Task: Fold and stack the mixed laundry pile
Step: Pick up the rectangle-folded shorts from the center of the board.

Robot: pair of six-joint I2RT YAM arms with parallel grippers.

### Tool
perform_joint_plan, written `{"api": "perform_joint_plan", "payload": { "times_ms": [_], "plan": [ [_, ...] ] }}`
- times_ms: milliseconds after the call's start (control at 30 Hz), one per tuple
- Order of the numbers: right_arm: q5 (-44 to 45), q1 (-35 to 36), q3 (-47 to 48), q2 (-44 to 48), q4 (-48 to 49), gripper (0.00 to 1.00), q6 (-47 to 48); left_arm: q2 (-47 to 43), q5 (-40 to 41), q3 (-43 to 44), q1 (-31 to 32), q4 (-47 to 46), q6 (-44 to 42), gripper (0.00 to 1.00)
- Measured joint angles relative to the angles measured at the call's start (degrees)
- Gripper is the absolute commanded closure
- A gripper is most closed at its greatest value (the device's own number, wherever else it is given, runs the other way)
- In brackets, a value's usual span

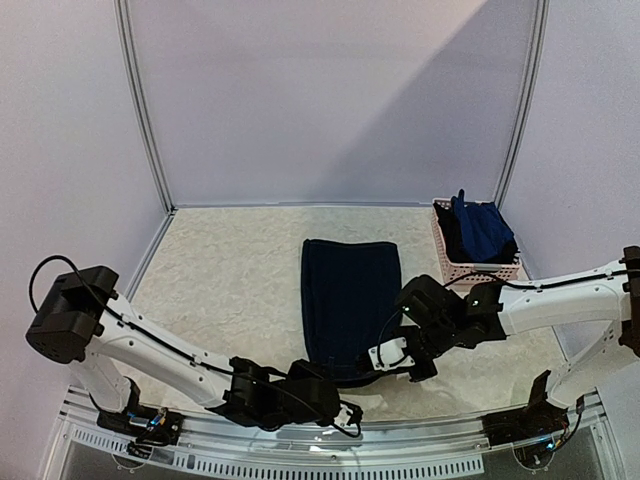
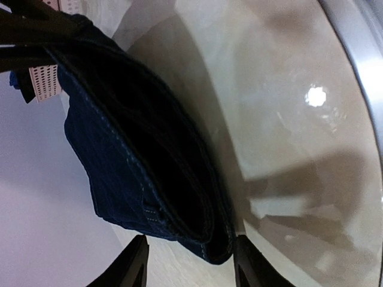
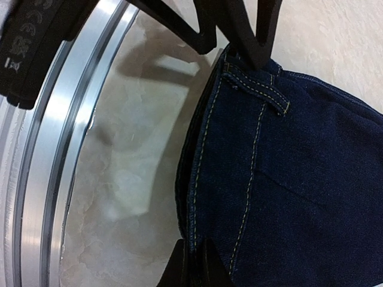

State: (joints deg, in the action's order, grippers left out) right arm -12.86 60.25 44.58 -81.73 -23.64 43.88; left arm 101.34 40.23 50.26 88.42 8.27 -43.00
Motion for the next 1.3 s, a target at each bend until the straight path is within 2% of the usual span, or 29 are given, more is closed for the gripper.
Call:
{"api": "perform_joint_plan", "payload": {
  "times_ms": [167,267,467,567,700,867,1067,1300],
  "plan": [
    [-0.66,-0.35,0.02,0.00,-0.22,0.99,-0.13,1.57,-1.84,1.86,-0.72,0.63,1.16,0.52],
    [-1.05,-0.61,0.02,0.00,-0.48,0.99,-0.13,3.87,-1.11,2.43,-1.64,0.35,1.60,0.57],
    [-1.29,-0.94,0.04,0.00,-0.55,1.00,-0.13,7.17,1.07,4.68,-3.30,0.94,3.87,0.90],
    [-1.49,-1.46,0.20,0.00,-0.74,1.00,-0.13,7.67,1.44,5.95,-3.34,2.40,4.85,1.00],
    [-1.62,-1.84,1.01,0.44,-2.45,1.00,-0.15,6.91,1.09,7.98,-3.39,6.14,7.32,1.00],
    [-3.32,-1.90,2.86,4.72,-7.54,1.00,-1.49,1.27,-0.70,12.33,-3.48,13.86,11.98,1.00],
    [-6.67,-1.92,7.21,10.62,-15.30,1.00,-4.15,-3.96,-2.82,18.27,-3.48,21.73,18.01,1.00],
    [-9.84,-2.25,14.47,13.66,-23.82,1.00,-6.93,-5.03,-7.43,24.76,-3.48,30.27,22.80,1.00]
  ]
}}
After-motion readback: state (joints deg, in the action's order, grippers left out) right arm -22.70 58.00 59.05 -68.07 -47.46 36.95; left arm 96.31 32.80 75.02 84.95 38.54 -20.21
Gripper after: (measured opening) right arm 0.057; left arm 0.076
